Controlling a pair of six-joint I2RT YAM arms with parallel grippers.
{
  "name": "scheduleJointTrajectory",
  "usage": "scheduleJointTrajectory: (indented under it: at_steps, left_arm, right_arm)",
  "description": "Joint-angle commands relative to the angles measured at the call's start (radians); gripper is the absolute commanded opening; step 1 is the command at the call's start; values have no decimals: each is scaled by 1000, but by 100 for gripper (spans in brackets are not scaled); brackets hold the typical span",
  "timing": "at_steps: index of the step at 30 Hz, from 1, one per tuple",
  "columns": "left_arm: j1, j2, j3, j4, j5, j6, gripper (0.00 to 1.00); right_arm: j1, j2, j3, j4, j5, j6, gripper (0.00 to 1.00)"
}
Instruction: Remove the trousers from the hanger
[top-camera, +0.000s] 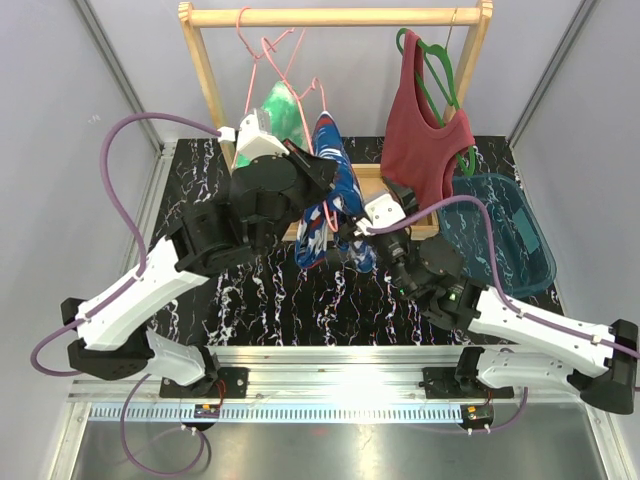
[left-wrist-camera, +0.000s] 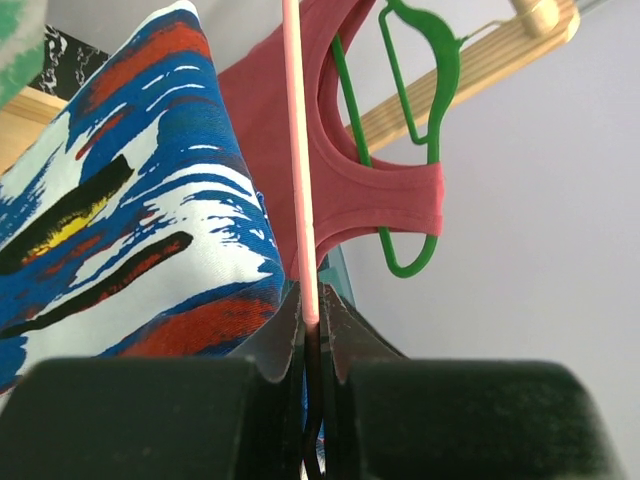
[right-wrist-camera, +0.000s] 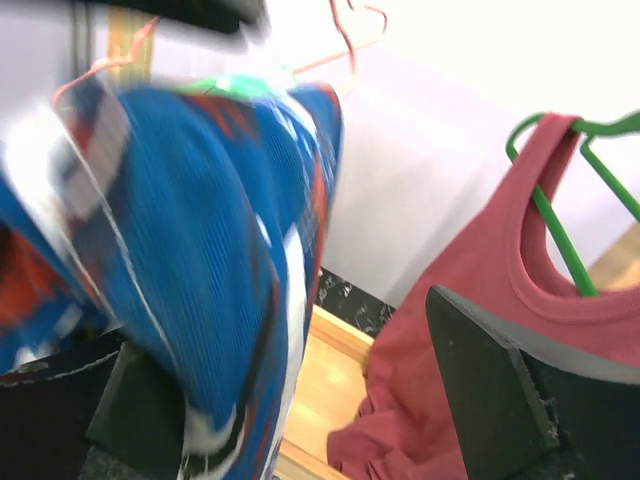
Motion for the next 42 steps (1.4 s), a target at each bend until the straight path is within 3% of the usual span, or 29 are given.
scheduleJointTrajectory:
  at_steps: [1, 5, 9, 10, 12, 13, 16, 17, 18, 24, 27, 36, 42]
  left_arm:
    - [5, 3, 65, 146, 23, 11, 0]
    - [5, 15, 83, 135, 38, 14, 0]
    - [5, 6, 76, 133, 46, 19, 0]
    - [4, 4, 77, 135, 49, 23, 0]
    - [5, -5, 71, 133, 58, 25, 0]
    - [5, -9, 67, 137, 60, 29, 0]
    - [5, -29, 41, 137, 49, 45, 0]
    - [7, -35, 33, 135, 49, 49, 0]
    - [8, -45, 22, 135, 49, 63, 0]
    - [15, -71, -35, 147, 153, 256, 0]
    - [15, -52, -39, 69, 181, 295, 0]
    - [-8, -186, -387, 26, 75, 180, 0]
    - [-16, -212, -507, 20, 72, 134, 0]
  right_arm:
    - [-5, 30, 94, 7, -55, 23, 94]
    - [-7, 73, 153, 5, -75, 3, 90]
    - [-26, 85, 157, 8, -67, -12, 68]
    - [-43, 83, 150, 13, -70, -8, 59]
    - [-65, 67, 127, 10, -98, 18, 51]
    - [-83, 61, 119, 14, -110, 22, 38]
    - [-99, 34, 104, -16, -142, 15, 17]
    - [-115, 19, 102, -24, -159, 8, 4]
    - [-125, 13, 102, -39, -161, 6, 0]
    - [-192, -47, 119, -108, -181, 0, 0]
    - [-194, -47, 166, -121, -132, -17, 0]
    - [-194, -24, 361, -138, -32, -66, 0]
    - [-194, 27, 554, -174, -15, -126, 0]
